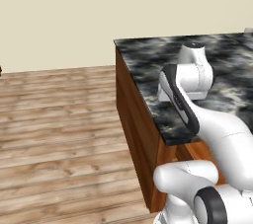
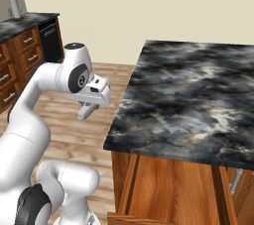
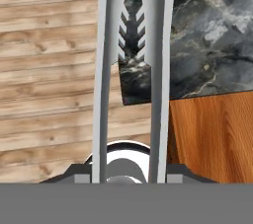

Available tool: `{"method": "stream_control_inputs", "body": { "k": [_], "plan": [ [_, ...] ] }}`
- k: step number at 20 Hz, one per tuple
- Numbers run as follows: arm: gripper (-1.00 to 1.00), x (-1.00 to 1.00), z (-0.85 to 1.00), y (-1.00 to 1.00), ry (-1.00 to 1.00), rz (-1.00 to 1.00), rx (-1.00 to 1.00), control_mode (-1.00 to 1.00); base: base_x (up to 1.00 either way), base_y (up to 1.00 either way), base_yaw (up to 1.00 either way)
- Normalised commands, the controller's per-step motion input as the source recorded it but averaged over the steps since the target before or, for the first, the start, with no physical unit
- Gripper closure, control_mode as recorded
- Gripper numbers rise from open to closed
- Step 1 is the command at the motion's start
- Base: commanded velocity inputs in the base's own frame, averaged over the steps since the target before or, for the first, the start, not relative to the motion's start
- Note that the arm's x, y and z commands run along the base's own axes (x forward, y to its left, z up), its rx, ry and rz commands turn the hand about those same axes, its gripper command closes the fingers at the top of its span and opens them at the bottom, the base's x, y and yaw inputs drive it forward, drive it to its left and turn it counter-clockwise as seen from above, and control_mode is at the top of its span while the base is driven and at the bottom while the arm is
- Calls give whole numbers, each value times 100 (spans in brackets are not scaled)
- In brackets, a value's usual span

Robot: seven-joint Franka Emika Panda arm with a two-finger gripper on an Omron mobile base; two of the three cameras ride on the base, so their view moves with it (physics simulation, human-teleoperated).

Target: Take the tongs from the drawer on the right and place them on the dining counter next to the tray containing the kebab skewer.

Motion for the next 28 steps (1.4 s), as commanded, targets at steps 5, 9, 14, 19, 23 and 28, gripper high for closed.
{"method": "stream_control_inputs", "body": {
  "k": [5,9,14,19,23,28],
  "plan": [
    [100,7,0,35,-9,0,-2,-100,0,0,0],
    [100,0,0,21,-9,0,0,-100,0,0,0],
    [100,16,0,12,-3,0,0,-100,0,0,0],
    [100,32,0,8,1,3,0,-100,0,0,0],
    [100,17,0,5,8,7,0,-100,0,0,0],
    [100,6,0,5,6,4,0,100,0,0,0]
  ]
}}
